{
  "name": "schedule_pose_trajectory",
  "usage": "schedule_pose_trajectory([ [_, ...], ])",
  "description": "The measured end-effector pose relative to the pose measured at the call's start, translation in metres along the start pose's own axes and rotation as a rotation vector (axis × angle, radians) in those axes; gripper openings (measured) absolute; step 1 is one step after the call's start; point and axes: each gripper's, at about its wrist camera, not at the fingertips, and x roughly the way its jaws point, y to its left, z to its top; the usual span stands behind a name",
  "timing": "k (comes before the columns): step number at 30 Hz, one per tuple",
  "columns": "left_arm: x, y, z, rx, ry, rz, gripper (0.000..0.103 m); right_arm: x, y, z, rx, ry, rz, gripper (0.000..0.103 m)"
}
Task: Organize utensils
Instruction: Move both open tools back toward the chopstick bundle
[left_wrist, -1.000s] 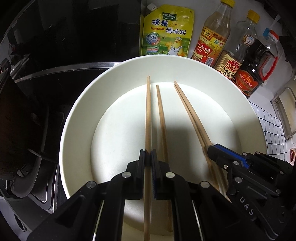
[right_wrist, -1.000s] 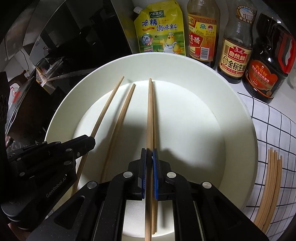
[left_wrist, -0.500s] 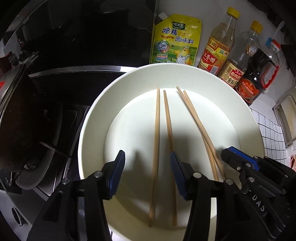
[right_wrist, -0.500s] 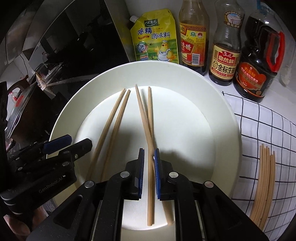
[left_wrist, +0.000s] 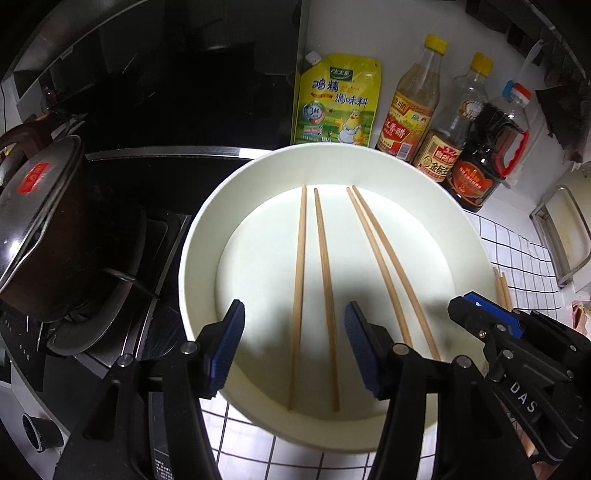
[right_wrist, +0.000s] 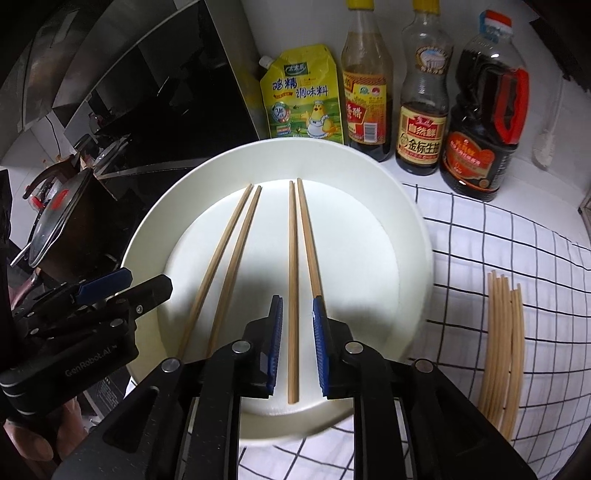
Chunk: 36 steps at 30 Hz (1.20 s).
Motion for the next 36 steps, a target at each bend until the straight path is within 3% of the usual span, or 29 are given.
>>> schedule_pose_trajectory([
  [12, -0.028, -0.021, -0.016, 0.016, -0.035, -0.005, 0.056, -0.041, -0.011, -0.018, -0.001, -0.038, -0.014, 0.02],
  [14, -0.031, -0.026, -0.019, 0.018, -0.038, -0.005, 0.06, -0.046, -0.017, -0.02, 0.001, -0.043, -0.023, 0.023],
  [25, -0.048, -0.064, -0.033, 0.04, -0.056, -0.025, 0.065, -0.081, -0.07, -0.047, 0.065, -0.061, -0.085, 0.03],
  [28, -0.05, -0.079, -0.038, 0.052, -0.052, -0.042, 0.065, -0.087, -0.088, -0.055, 0.086, -0.06, -0.101, 0.037],
  [36, -0.048, -0.128, -0.051, 0.102, -0.032, -0.089, 0.065, -0.099, -0.139, -0.081, 0.141, -0.042, -0.151, 0.037],
])
